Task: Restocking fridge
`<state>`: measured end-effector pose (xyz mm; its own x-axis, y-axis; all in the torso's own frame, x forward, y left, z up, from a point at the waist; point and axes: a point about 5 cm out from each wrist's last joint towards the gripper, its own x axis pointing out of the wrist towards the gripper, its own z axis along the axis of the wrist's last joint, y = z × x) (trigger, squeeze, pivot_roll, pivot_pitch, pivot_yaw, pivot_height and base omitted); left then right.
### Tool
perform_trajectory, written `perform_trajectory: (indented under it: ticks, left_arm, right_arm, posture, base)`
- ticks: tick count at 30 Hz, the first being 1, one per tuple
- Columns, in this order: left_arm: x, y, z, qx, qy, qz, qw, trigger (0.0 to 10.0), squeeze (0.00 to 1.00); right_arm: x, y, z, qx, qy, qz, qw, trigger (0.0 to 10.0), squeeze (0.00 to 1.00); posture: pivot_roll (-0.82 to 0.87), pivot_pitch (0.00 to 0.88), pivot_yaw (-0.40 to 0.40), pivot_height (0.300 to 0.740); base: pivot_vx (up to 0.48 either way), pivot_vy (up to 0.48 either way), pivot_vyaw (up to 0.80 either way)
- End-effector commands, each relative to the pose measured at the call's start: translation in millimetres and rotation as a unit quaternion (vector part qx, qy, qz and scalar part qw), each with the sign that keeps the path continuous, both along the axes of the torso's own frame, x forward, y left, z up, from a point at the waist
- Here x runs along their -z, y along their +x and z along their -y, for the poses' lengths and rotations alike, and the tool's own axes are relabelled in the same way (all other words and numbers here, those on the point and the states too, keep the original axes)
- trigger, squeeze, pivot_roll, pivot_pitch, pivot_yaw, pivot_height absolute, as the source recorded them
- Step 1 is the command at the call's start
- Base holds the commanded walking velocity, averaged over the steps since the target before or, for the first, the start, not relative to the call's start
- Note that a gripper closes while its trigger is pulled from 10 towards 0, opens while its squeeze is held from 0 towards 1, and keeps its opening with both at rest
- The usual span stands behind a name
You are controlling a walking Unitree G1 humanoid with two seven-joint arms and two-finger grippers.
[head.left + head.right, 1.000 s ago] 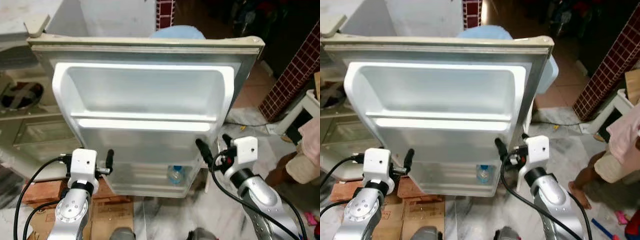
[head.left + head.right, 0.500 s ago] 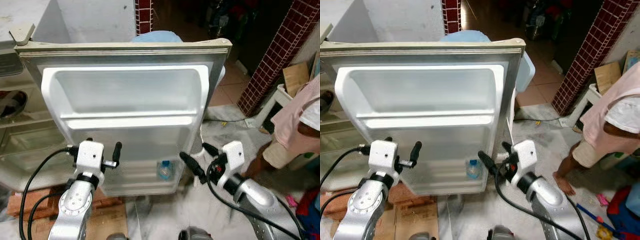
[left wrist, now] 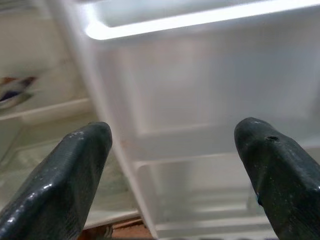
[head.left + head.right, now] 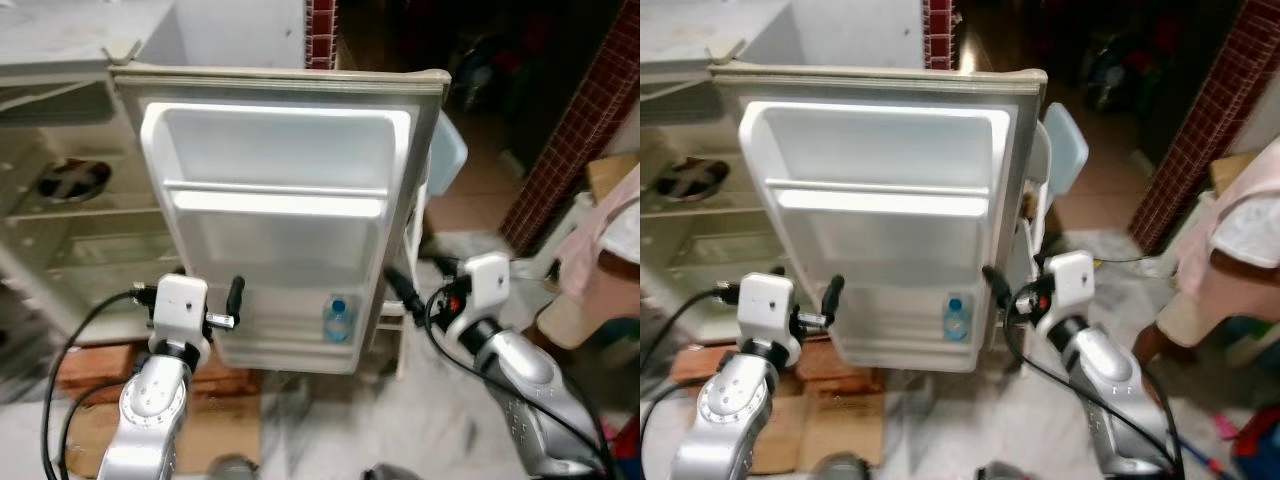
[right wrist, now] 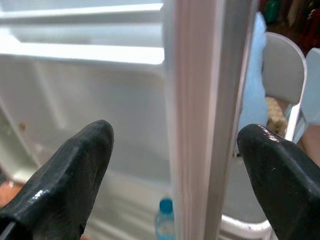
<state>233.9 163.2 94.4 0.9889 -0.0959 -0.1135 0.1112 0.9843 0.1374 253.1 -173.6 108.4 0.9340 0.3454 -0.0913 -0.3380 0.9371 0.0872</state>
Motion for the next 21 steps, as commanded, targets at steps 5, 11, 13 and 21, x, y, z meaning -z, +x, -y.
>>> perform_trajectory:
  ticks: [5, 11, 13, 21]
  left_arm:
    - [-3, 4.3, -4.7, -0.021, -0.009, 0.006, 1.0, 10.0, 0.0]
    - [-4, 5.7, -3.1, -0.022, -0.013, 0.008, 1.0, 10.0, 0.0]
    - [-4, 5.5, -3.2, -0.024, -0.013, 0.009, 1.0, 10.0, 0.0]
    - [-1, 6.9, -12.0, -0.067, -0.022, 0.001, 0.997, 10.0, 0.0]
  right_arm:
    - [-7, 9.4, -6.7, 0.001, -0.002, 0.022, 1.0, 10.0, 0.0]
    - [-8, 12.1, -8.9, 0.001, -0.012, 0.031, 0.999, 10.0, 0.0]
    - [-8, 12.8, -10.0, 0.0, -0.014, 0.034, 0.999, 10.0, 0.0]
    - [-10, 16.6, -12.7, 0.001, -0.026, 0.046, 0.999, 10.0, 0.0]
  posture:
    - [0.01, 0.0, 0.003, 0.74]
    - [0.01, 0.0, 0.0, 0.74]
    - [0.01, 0.0, 0.0, 0.74]
    - [0.02, 0.0, -0.004, 0.74]
  base:
    - [0.0, -0.4, 0.7]
    - [0.0, -0.431, 0.59]
    - [0.0, -0.356, 0.45]
    - [0.0, 0.0, 0.06]
